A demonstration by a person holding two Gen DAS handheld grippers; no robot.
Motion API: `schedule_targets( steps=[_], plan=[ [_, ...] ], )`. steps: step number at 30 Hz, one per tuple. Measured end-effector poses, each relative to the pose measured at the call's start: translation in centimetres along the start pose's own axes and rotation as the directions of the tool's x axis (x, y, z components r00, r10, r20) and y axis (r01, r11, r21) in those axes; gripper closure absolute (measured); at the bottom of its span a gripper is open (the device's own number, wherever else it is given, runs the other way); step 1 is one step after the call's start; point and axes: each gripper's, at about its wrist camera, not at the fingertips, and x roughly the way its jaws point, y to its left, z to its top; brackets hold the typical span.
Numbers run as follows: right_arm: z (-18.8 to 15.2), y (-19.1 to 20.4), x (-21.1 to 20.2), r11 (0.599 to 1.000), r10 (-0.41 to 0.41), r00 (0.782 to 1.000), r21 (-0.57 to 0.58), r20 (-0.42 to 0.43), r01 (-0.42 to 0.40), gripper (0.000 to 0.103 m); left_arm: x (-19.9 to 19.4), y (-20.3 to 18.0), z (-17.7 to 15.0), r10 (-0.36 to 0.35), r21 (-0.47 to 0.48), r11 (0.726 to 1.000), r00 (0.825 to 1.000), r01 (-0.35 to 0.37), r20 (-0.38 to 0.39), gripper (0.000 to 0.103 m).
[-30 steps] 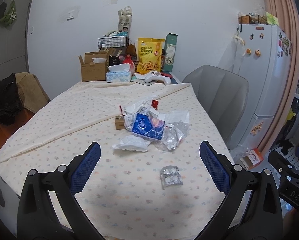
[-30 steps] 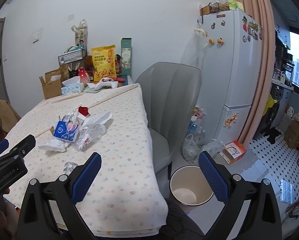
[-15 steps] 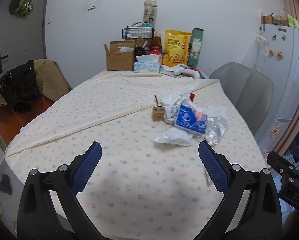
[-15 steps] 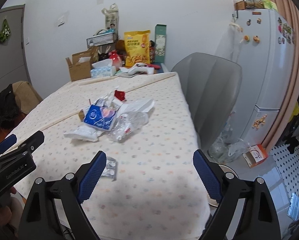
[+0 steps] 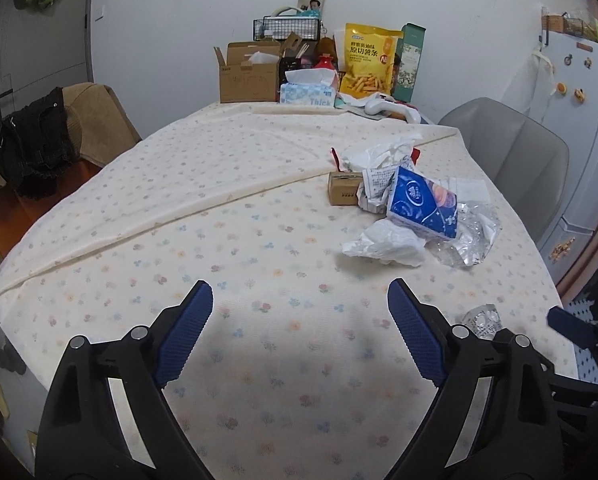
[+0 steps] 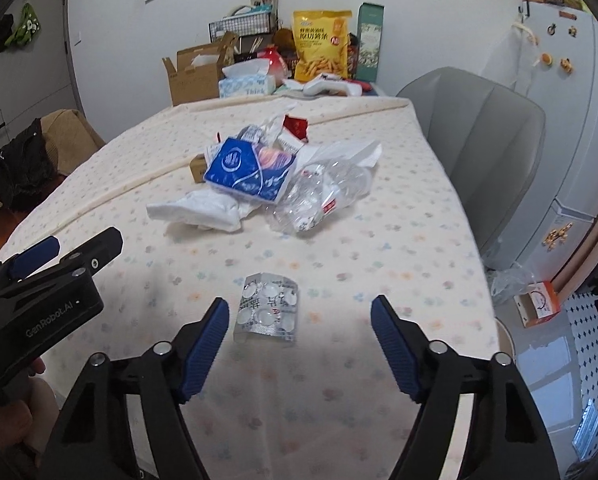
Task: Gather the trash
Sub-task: 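Reach the right tool to the silver pill blister pack and grasp it, then grasp the white tissue with the left tool while the right tool holds the blister pack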
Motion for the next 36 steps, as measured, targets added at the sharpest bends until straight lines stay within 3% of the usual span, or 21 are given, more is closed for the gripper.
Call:
schedule_targets(
  steps=[4, 6, 8, 29, 34, 36],
  plan=[
    [0.0, 0.4, 1.6, 1.0, 0.013, 0.999, 0.001, -0.03, -0.013, 0.04, 0.8, 0.5, 0.0, 0.006, -0.002, 1.0, 1.0, -0.006, -0.015, 0.014],
    [0.0, 0.6, 2.6, 1.0, 0.023, 0.998, 0.0, -0.051, -0.023, 0.049, 1.2, 0.7, 0.1, 0.006, -0.007, 1.0, 1.0, -0.006, -0.025, 0.014],
    [-0.1, 0.6, 3.3, 0.999, 0.041, 0.996, 0.005, -0.075, -0.041, 0.071, 1.4, 0.8, 0.2, 0.005, -0.013, 1.0, 1.0, -0.006, -0.031, 0.014],
    [1.8, -5.3, 1.3, 0.991, -0.023, 1.0, 0.129, -0.008, 0.024, 0.072, 3.7, -4.9, 3.1, -0.102, 0.037, 0.994, 0.993, 0.104, -0.052, 0.014],
    [2.1, -6.2, 1.2, 0.99, -0.019, 1.0, 0.143, 0.002, 0.018, 0.072, 4.2, -6.1, 3.8, -0.093, 0.057, 0.994, 0.995, 0.095, -0.046, 0.015],
    [2.1, -6.5, 1.2, 0.989, -0.015, 1.0, 0.148, 0.003, 0.014, 0.072, 4.9, -6.2, 3.8, -0.095, 0.058, 0.993, 0.993, 0.099, -0.064, 0.037]
  ],
)
